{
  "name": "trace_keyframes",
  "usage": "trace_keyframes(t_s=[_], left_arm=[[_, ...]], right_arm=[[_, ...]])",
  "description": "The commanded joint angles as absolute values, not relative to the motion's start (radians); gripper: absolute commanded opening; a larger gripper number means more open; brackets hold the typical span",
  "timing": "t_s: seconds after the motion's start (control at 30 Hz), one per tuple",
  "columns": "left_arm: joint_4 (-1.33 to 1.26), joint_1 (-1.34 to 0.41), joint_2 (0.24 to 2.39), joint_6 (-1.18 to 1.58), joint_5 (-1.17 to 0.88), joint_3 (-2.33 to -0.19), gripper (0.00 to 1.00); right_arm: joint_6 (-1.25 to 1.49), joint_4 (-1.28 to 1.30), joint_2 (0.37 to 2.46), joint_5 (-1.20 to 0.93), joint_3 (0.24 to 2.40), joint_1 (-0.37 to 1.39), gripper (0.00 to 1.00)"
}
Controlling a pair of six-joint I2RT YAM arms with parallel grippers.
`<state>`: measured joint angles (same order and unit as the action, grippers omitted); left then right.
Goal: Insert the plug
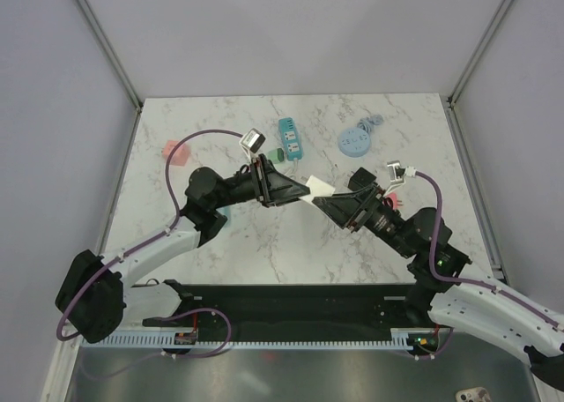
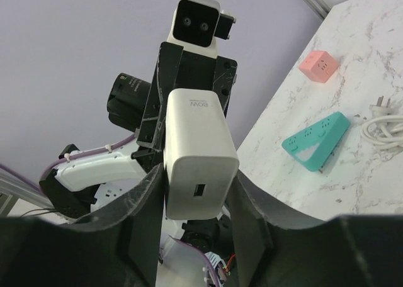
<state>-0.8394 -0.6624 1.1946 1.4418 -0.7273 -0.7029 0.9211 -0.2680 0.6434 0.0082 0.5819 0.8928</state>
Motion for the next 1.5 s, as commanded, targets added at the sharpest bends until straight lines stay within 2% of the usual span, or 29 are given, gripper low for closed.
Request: trace_keyframes(t_s=[0.0, 0.07, 0.23, 0.3, 0.4, 0.43, 0.5, 0.53, 0.6, 0.63, 0.67, 0.9, 1.03, 1.07, 1.1, 1.2, 1.23, 1.3, 1.37, 1.47], left_arm=[[-0.870, -0.664, 1.155, 1.431, -0.698, -0.704, 0.02], [-0.877, -0.664, 1.161, 1.433, -0.706, -0.699, 0.02], [-0.880, -0.664, 1.169, 1.425, -0.704, -0.678, 0.02], [-0.905, -0.666, 1.172, 1.431, -0.700, -0.666, 0.02], [-0.925, -0.666, 1.186, 1.439, -0.707, -0.669, 0.02], [-0.927, -0.666, 1.187, 1.440, -0.713, -0.670, 0.11], [-0.927, -0.666, 1.192, 1.440, -0.719, -0.672, 0.32], [-0.916, -0.666, 1.192, 1.436, -0.721, -0.670, 0.53], [-0.853, -0.666, 1.192, 1.401, -0.721, -0.666, 0.64], [-0.833, -0.666, 1.190, 1.385, -0.718, -0.664, 0.74], [-0.816, -0.666, 1.193, 1.367, -0.712, -0.661, 0.75], [-0.740, -0.664, 1.193, 1.326, -0.670, -0.620, 0.77], [-0.362, -0.632, 1.158, 1.166, -0.588, -0.702, 0.70], [-0.107, -0.614, 1.149, 1.082, -0.542, -0.728, 0.70], [-0.016, -0.592, 1.126, 1.048, -0.452, -0.768, 0.70], [0.155, -0.429, 1.089, 0.976, -0.382, -0.761, 0.67], [0.188, -0.302, 1.063, 0.989, -0.380, -0.750, 0.66], [0.231, -0.160, 1.023, 0.993, -0.397, -0.701, 0.61], [0.239, 0.039, 1.006, 0.977, -0.382, -0.667, 0.57], [0.192, 0.187, 1.080, 0.780, -0.258, -0.672, 0.53]], right_arm=[[0.920, -0.290, 0.598, 0.003, 0.577, 0.891, 0.44], [0.919, -0.295, 0.580, 0.003, 0.554, 0.891, 0.37], [0.910, -0.316, 0.568, 0.002, 0.531, 0.891, 0.43], [0.905, -0.327, 0.580, -0.021, 0.531, 0.891, 0.40], [0.904, -0.351, 0.589, -0.037, 0.525, 0.893, 0.21], [0.907, -0.359, 0.588, -0.037, 0.522, 0.891, 0.00], [0.899, -0.370, 0.575, -0.028, 0.509, 0.893, 0.00], [0.893, -0.370, 0.569, -0.026, 0.508, 0.891, 0.00], [0.874, -0.336, 0.545, -0.006, 0.509, 0.893, 0.00], [0.871, -0.318, 0.537, 0.017, 0.514, 0.891, 0.00], [0.867, -0.272, 0.522, 0.037, 0.518, 0.893, 0.00], [0.845, -0.135, 0.483, 0.103, 0.561, 0.891, 0.00], [0.831, -0.039, 0.474, 0.138, 0.583, 0.891, 0.00], [0.828, -0.003, 0.474, 0.146, 0.591, 0.893, 0.00], [0.825, 0.042, 0.476, 0.156, 0.606, 0.891, 0.00], [0.815, 0.170, 0.503, 0.201, 0.646, 0.891, 0.00], [0.807, 0.192, 0.514, 0.207, 0.649, 0.891, 0.00], [0.808, 0.218, 0.535, 0.206, 0.641, 0.891, 0.00], [0.811, 0.218, 0.548, 0.192, 0.631, 0.891, 0.00], [0.799, 0.197, 0.555, 0.167, 0.608, 0.891, 0.00]])
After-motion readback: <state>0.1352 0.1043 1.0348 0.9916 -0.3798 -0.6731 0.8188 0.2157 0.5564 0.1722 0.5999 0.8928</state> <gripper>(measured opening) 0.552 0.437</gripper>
